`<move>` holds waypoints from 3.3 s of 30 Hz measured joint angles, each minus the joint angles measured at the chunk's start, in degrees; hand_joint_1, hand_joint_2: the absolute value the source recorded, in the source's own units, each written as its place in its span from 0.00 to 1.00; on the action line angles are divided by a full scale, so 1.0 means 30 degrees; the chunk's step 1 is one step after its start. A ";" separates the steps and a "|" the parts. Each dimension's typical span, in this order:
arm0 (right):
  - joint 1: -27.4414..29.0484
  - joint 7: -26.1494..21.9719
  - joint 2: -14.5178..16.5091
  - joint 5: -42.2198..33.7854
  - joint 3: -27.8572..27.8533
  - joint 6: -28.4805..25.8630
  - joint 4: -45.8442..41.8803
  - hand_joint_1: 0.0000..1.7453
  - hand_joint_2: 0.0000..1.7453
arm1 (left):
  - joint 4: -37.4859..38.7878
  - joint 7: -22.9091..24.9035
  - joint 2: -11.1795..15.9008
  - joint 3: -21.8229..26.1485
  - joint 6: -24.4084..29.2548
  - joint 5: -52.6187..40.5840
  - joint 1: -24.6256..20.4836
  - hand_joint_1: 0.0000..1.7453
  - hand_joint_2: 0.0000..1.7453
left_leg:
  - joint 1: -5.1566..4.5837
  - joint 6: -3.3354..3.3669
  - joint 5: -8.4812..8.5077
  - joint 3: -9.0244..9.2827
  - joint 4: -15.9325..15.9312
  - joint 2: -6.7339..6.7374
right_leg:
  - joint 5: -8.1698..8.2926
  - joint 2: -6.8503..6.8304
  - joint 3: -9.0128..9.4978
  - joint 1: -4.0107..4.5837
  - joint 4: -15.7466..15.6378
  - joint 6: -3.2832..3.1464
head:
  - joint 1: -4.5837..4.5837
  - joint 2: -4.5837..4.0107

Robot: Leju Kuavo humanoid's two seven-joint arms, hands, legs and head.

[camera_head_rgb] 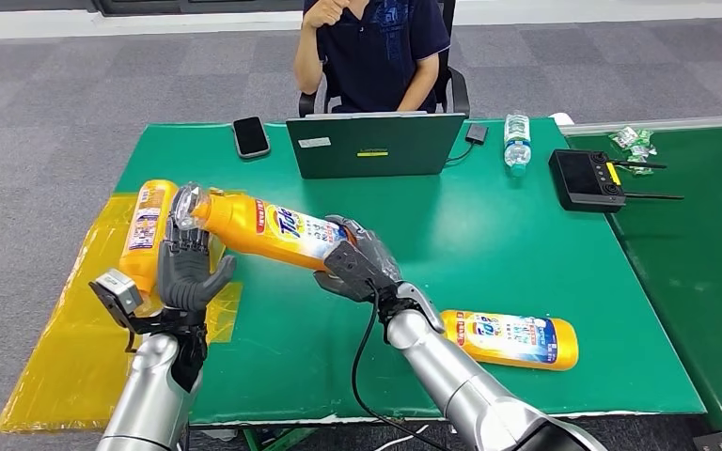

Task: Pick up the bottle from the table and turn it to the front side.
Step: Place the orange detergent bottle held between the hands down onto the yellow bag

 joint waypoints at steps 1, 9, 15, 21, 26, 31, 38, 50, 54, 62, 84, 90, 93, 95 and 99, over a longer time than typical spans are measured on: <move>0.0007 -0.0005 0.0004 -0.0029 0.0000 0.0000 0.0013 1.00 1.00 | 0.0049 -0.0002 -0.0093 0.0000 -0.0104 0.0078 0.0026 0.00 1.00 | 0.0000 0.0000 0.0000 0.0000 0.0000 0.0000 | 0.0000 0.0000 0.0000 -0.0002 0.0000 0.0000 | 0.0002 0.0000; 0.0013 -0.0025 0.0137 -0.0084 0.0000 0.0131 0.0146 1.00 1.00 | 0.0422 -0.0002 -0.0781 0.0000 -0.0859 0.0825 0.0054 0.00 1.00 | 0.0007 -0.0001 0.0000 0.0000 -0.0001 0.0001 | -0.0001 0.0000 -0.0003 -0.0017 0.0001 -0.0001 | 0.0000 0.0000; 0.0011 -0.0202 0.0431 -0.0149 0.0000 0.0397 0.0442 1.00 1.00 | 0.0448 -0.0002 -0.1161 0.0000 -0.0827 0.1324 -0.0003 0.00 1.00 | 0.0006 -0.0001 0.0001 -0.0001 -0.0001 0.0001 | 0.0000 0.0001 -0.0002 -0.0017 0.0001 -0.0001 | 0.0000 0.0000; 0.0025 -0.0408 0.0707 -0.0454 0.0000 0.0629 0.0825 1.00 1.00 | 0.0448 0.0000 -0.1236 0.0005 -0.0799 0.1541 -0.0217 0.00 1.00 | 0.0006 -0.0001 0.0001 -0.0001 -0.0001 0.0000 | 0.0000 0.0001 -0.0002 -0.0017 0.0002 -0.0001 | 0.0002 0.0000; 0.0051 -0.0501 0.0831 -0.0464 0.0002 0.0661 0.1073 1.00 1.00 | 0.0441 -0.0002 -0.1269 0.0015 -0.0763 0.1575 -0.0262 0.00 1.00 | 0.0006 -0.0001 0.0001 -0.0001 -0.0001 0.0000 | 0.0000 0.0001 -0.0002 -0.0017 0.0002 -0.0001 | 0.0000 0.0000; 0.0216 -0.0528 0.1027 -0.0459 0.0053 0.0871 0.1178 1.00 1.00 | 0.0404 -0.0002 -0.1269 0.0022 -0.0462 0.1566 -0.0297 0.00 1.00 | 0.0006 -0.0001 0.0000 -0.0001 -0.0001 0.0002 | -0.0001 0.0000 -0.0003 -0.0016 0.0001 -0.0001 | -0.0002 0.0000; 0.0427 -0.0515 0.1233 -0.0475 0.0117 0.0996 0.1370 1.00 1.00 | 0.0404 -0.0002 -0.1269 0.0148 -0.0346 0.1492 -0.0463 0.00 1.00 | 0.0007 -0.0001 0.0001 -0.0002 -0.0002 -0.0001 | -0.0001 0.0000 -0.0002 -0.0016 0.0002 -0.0001 | 0.0002 0.0000; 0.0546 -0.0521 0.1322 -0.0550 0.0428 0.0982 0.1768 1.00 1.00 | 0.0692 -0.0002 -0.1338 0.0306 -0.0645 0.1652 -0.0510 1.00 1.00 | 0.0006 0.0000 0.0000 -0.0003 -0.0002 -0.0001 | -0.0001 0.0000 -0.0003 -0.0017 0.0001 -0.0001 | 0.0002 0.0000; 0.0562 -0.0501 0.1346 -0.0765 0.0437 0.0894 0.1984 1.00 1.00 | 0.1143 -0.0002 -0.1431 0.0310 -0.0870 0.1843 -0.0509 1.00 1.00 | 0.0006 -0.0001 0.0000 -0.0004 -0.0002 -0.0002 | -0.0001 -0.0001 -0.0002 -0.0017 0.0001 -0.0001 | 0.0002 0.0000; 0.0662 -0.0525 0.1346 -0.1040 0.0444 0.0689 0.2470 1.00 1.00 | 0.1843 -0.0002 -0.1484 0.0353 -0.1087 0.2158 -0.0509 1.00 1.00 | 0.0006 0.0000 0.0000 -0.0006 -0.0002 -0.0003 | -0.0001 -0.0001 -0.0002 -0.0017 0.0001 -0.0001 | 0.0002 0.0000; 0.0821 -0.0703 0.1273 -0.1709 0.0663 0.0454 0.2741 0.00 1.00 | 0.2058 -0.0002 -0.1340 0.0563 -0.0146 0.1616 -0.0444 1.00 1.00 | 0.0008 -0.0001 0.0000 -0.0013 -0.0002 -0.0007 | -0.0001 -0.0007 -0.0002 -0.0016 0.0002 -0.0001 | 0.0002 0.0000; 0.0804 -0.0798 0.1264 -0.2111 0.0964 0.0388 0.2765 0.00 1.00 | 0.0717 -0.0002 -0.0821 0.0648 0.2575 -0.0272 -0.0147 1.00 1.00 | 0.0013 -0.0002 0.0001 -0.0018 -0.0003 -0.0001 | -0.0002 -0.0011 -0.0013 -0.0011 0.0003 -0.0001 | 0.0000 0.0000; 0.0821 -0.0831 0.1233 -0.2166 0.1036 0.0414 0.2765 0.00 1.00 | -0.0591 -0.0002 -0.0137 0.0628 0.5262 -0.1769 -0.0040 1.00 1.00 | 0.0016 -0.0003 0.0002 -0.0016 -0.0003 0.0018 | -0.0001 0.0004 -0.0028 -0.0006 0.0004 -0.0003 | -0.0003 0.0000; 0.0827 -0.0821 0.1222 -0.2166 0.1078 0.0445 0.2765 0.00 1.00 | -0.1315 -0.0002 0.0291 0.0597 0.6447 -0.2411 -0.0033 1.00 1.00 | 0.0016 -0.0005 0.0004 -0.0017 -0.0003 0.0009 | -0.0001 -0.0003 -0.0028 -0.0001 0.0004 -0.0003 | 0.0000 0.0000; 0.0834 -0.0807 0.1209 -0.2166 0.1115 0.0459 0.2765 0.00 1.00 | -0.2433 -0.0002 0.1036 0.0123 0.8956 -0.3891 0.0108 1.00 1.00 | 0.0014 -0.0014 0.0010 -0.0021 -0.0003 0.0005 | -0.0002 -0.0006 -0.0028 0.0011 0.0004 -0.0003 | -0.0004 0.0000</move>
